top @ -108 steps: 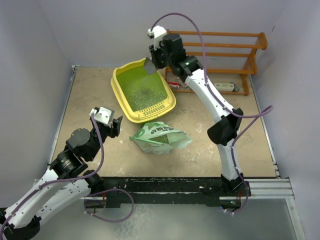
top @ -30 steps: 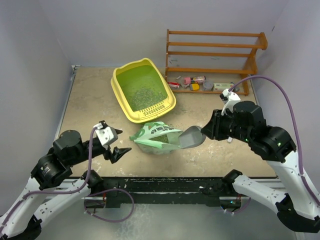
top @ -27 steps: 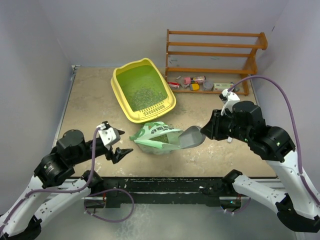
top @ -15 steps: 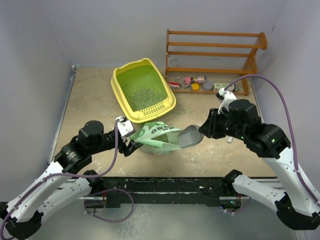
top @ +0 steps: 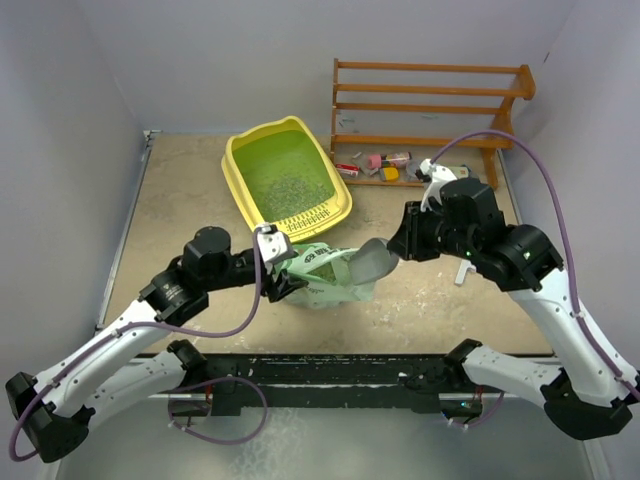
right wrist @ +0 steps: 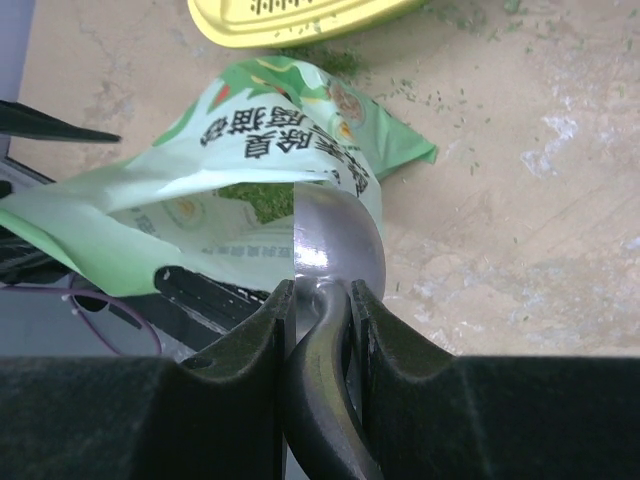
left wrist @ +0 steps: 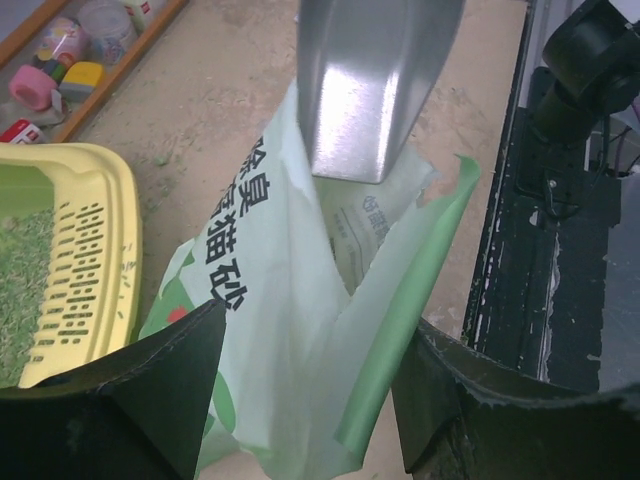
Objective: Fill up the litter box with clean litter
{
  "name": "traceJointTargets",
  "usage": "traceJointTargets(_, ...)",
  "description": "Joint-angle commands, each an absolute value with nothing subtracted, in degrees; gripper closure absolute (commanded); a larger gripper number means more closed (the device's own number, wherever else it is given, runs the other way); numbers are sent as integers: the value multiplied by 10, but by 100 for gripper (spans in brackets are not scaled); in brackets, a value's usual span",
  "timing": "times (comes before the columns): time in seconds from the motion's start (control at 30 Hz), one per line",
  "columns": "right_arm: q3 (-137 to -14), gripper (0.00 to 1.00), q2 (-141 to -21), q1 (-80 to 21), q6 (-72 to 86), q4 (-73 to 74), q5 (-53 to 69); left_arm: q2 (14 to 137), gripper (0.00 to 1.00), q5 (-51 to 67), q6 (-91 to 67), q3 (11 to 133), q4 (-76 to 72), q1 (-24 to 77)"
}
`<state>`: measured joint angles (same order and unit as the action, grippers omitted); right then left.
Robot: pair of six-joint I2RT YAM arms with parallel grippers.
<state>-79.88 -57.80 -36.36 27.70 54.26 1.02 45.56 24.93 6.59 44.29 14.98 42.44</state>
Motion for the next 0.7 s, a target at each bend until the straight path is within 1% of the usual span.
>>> traceJointTargets(0.0, -868, 100, -600, -366, 256, 522, 2, 474, 33, 301, 54, 439, 87, 426)
traceJointTargets(0.13, -880, 100, -620, -365, 252, 525, 18, 489, 35, 310, 46, 434, 75, 425)
traceJointTargets(0.2, -866, 100, -619, -366, 251, 523, 24, 490, 38, 307, 42, 430, 70, 426)
traceJointTargets(0.23, -855, 100, -616, -366, 252, 521, 25, 489, 43, 303, 40, 428, 67, 426)
traceJointTargets(0.27, -842, 100, -610, -366, 253, 516, 25, 489, 51, 299, 38, 427, 64, 425)
traceJointTargets(0.3, -827, 100, -603, -366, 255, 510, 26, 487, 62, 293, 34, 426, 62, 426)
traceJointTargets(0.33, -810, 100, -597, -366, 258, 504, 27, 486, 75, 290, 32, 424, 57, 426)
traceJointTargets(0.43, -783, 100, -591, -366, 259, 493, 36, 485, 100, 288, 27, 422, 42, 426)
traceJointTargets(0.67, -752, 100, -601, -372, 261, 461, 30, 485, 100, 289, 7, 419, 4, 426)
